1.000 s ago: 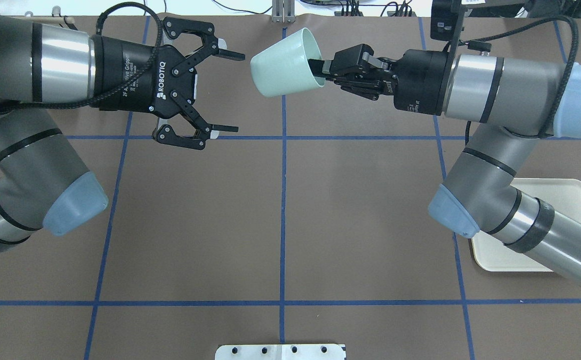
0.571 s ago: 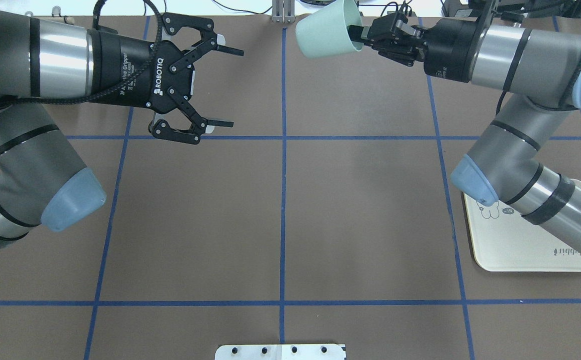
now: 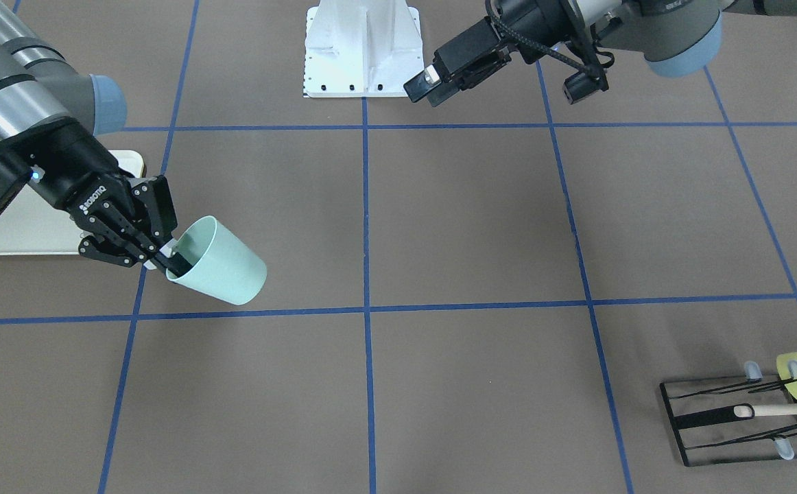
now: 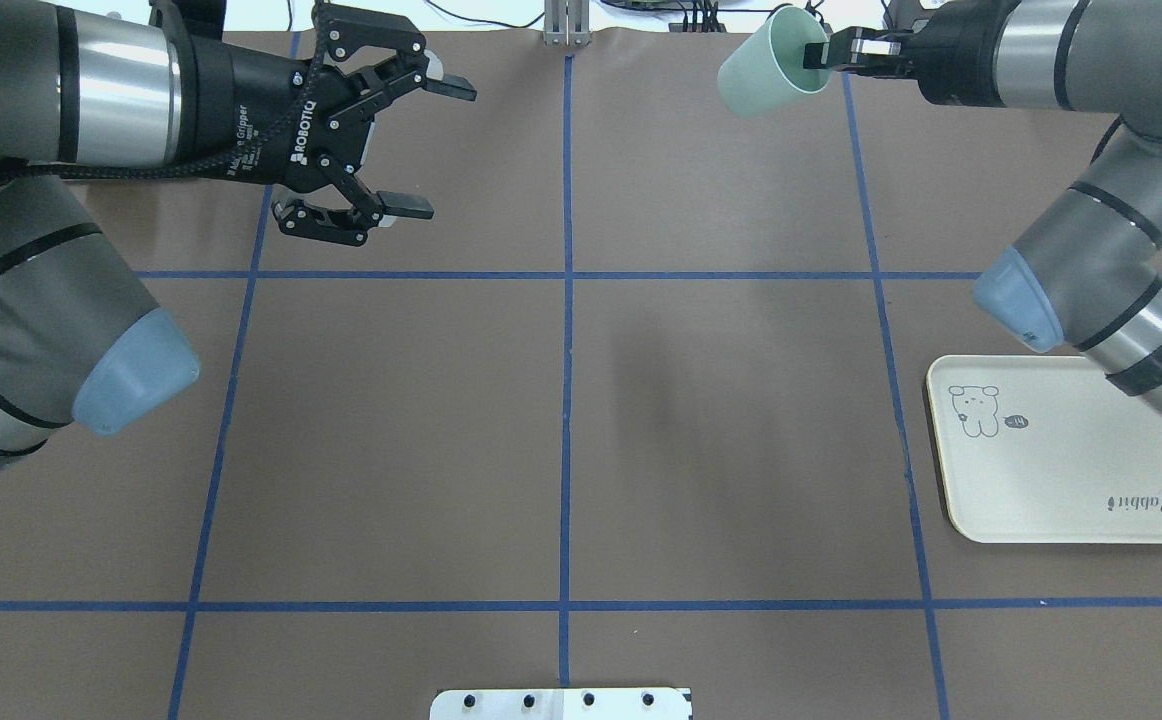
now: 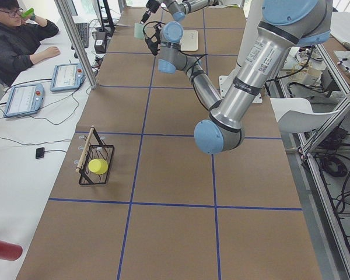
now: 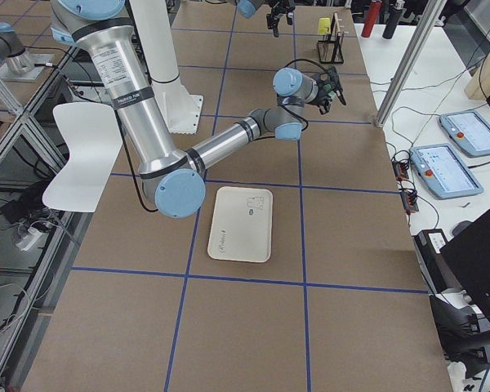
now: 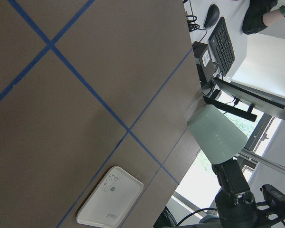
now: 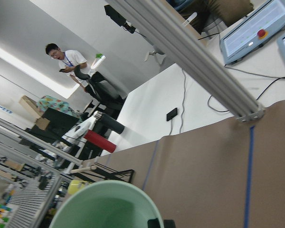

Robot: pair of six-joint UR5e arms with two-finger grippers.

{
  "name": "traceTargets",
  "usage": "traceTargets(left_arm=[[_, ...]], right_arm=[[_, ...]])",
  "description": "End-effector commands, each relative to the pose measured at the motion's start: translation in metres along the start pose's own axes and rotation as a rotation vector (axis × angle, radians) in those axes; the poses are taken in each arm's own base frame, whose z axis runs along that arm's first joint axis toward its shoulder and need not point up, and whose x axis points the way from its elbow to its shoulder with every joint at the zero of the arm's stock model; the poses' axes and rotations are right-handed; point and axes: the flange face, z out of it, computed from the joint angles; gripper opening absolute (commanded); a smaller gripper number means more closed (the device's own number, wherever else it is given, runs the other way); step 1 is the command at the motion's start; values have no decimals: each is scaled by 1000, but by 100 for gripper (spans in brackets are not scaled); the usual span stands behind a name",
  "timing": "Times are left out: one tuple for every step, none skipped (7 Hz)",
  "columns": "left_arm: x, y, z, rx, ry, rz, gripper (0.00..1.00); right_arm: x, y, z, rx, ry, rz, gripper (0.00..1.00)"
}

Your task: Left arm grabs green cup and hands to right arm on tray

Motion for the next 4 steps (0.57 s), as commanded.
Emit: traceTargets(left_arm=[[11,-28,-14,95,-46,207,100],[20,-46,-27,175,-21,266,100],[25,-65,-38,239,-65,332,100],[29,-80,-48,294,-178,440,100]], right_arm=[[52,3,-13,-98,148,-148,0],[73,15,-18,-144,198,-221,0],[99,27,-31,-189,244,-289,0],[116,34,-43,-239,289,-353,0]])
